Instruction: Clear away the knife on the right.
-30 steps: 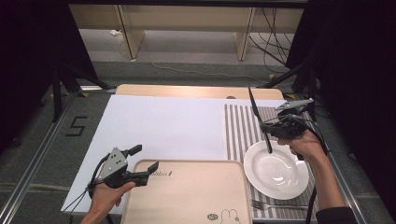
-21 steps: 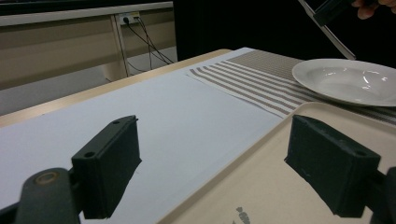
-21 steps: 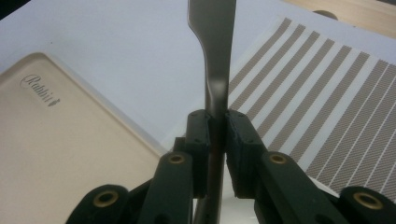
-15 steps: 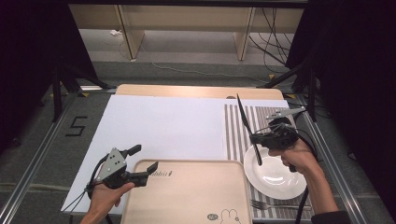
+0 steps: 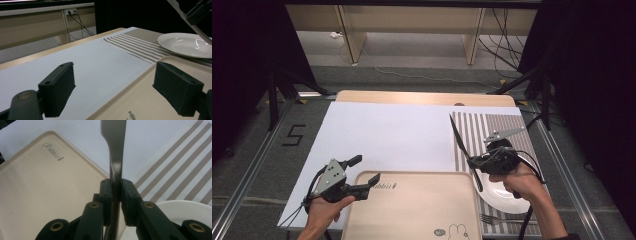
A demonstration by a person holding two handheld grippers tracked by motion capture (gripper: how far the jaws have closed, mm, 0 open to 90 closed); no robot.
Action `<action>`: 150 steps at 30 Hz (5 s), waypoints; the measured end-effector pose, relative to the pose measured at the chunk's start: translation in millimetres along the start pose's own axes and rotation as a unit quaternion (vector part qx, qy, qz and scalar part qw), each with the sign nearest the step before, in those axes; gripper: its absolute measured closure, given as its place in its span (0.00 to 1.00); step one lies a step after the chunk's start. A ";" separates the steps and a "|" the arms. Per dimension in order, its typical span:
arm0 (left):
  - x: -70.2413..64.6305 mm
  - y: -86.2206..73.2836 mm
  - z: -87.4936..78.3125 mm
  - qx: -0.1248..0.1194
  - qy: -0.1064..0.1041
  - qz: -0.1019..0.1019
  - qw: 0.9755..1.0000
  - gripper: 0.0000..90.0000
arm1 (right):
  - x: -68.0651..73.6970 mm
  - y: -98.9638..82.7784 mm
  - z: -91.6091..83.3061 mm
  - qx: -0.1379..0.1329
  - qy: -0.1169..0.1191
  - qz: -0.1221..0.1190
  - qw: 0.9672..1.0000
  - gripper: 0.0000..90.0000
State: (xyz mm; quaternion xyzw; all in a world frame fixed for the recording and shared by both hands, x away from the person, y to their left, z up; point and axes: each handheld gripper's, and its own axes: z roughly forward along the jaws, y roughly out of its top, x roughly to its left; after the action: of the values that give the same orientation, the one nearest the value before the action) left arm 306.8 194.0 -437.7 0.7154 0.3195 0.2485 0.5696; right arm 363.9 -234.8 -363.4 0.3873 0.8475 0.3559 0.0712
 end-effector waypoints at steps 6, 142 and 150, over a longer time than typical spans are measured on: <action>-0.2 0.0 0.2 0.000 0.001 0.000 1.000 0.18 | 16.3 -12.1 3.4 0.006 0.015 -0.002 1.000 0.90; -1.4 0.3 -0.5 -0.001 -0.001 0.005 1.000 0.18 | 100.2 -74.5 87.2 0.166 -0.022 -0.060 0.984 1.00; -1.2 0.3 -0.8 -0.002 -0.001 0.005 1.000 0.18 | 90.0 -78.2 79.7 0.175 -0.034 -0.049 0.983 1.00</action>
State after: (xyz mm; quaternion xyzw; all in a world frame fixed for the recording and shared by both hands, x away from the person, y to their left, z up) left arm 305.4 193.6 -437.2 0.7161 0.3151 0.2508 0.5701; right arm 286.0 -162.4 -459.6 0.3639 0.9117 0.1847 0.0485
